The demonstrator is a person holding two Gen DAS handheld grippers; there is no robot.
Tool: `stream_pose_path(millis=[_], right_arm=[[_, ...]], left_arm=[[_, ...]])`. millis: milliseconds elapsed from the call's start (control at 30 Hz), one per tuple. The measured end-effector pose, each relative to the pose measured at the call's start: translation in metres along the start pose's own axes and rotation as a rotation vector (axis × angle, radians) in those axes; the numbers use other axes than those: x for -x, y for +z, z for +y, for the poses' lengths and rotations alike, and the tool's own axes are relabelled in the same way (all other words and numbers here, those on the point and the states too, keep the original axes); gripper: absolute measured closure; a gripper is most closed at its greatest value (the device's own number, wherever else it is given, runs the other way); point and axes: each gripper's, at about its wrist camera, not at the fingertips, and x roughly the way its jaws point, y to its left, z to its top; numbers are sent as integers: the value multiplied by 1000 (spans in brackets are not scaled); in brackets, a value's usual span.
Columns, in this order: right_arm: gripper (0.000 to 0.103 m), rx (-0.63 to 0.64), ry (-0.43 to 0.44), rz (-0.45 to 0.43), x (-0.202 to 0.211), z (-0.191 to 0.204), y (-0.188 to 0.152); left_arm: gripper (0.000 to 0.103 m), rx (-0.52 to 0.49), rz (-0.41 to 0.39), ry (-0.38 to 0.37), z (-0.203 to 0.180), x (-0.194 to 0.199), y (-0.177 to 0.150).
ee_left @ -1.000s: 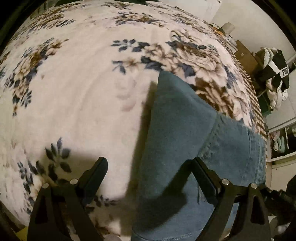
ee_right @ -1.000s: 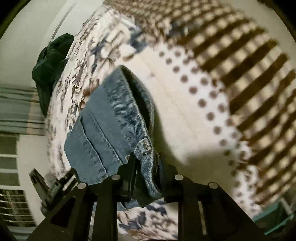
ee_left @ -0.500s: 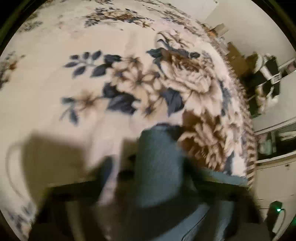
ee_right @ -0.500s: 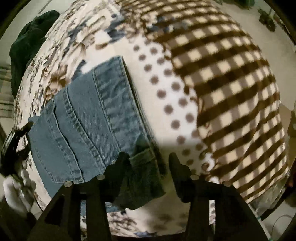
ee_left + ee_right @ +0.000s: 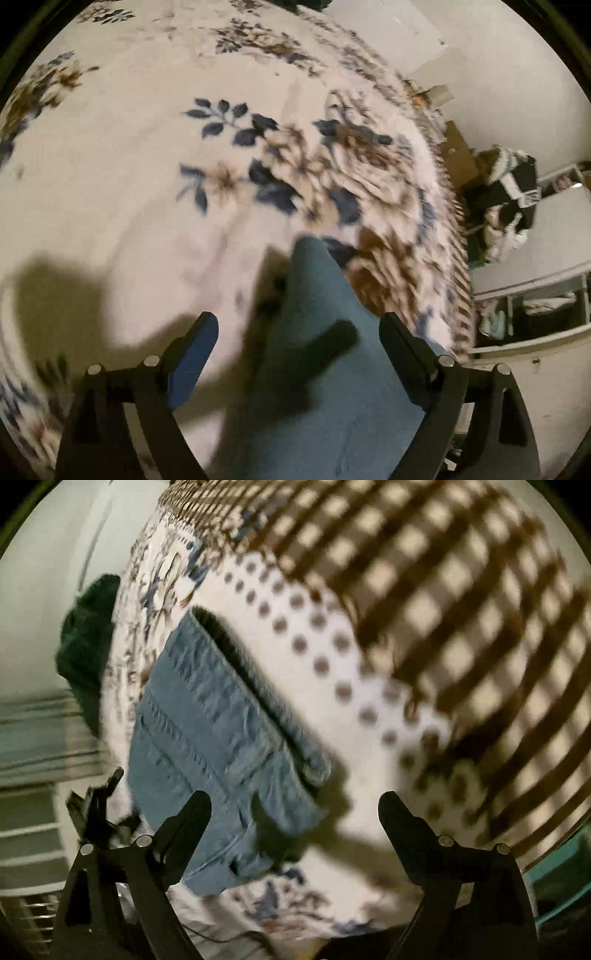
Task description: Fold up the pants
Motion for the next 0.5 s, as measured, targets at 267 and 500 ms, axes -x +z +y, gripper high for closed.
stream_pose_path(millis=[267, 500], right_arm=[[7, 31, 132, -1, -54, -3, -28], [4, 97, 251, 11, -79, 37, -24]], left_arm=[[14, 39, 110, 5, 17, -20, -71], [6, 51, 106, -48, 25, -32, -77]])
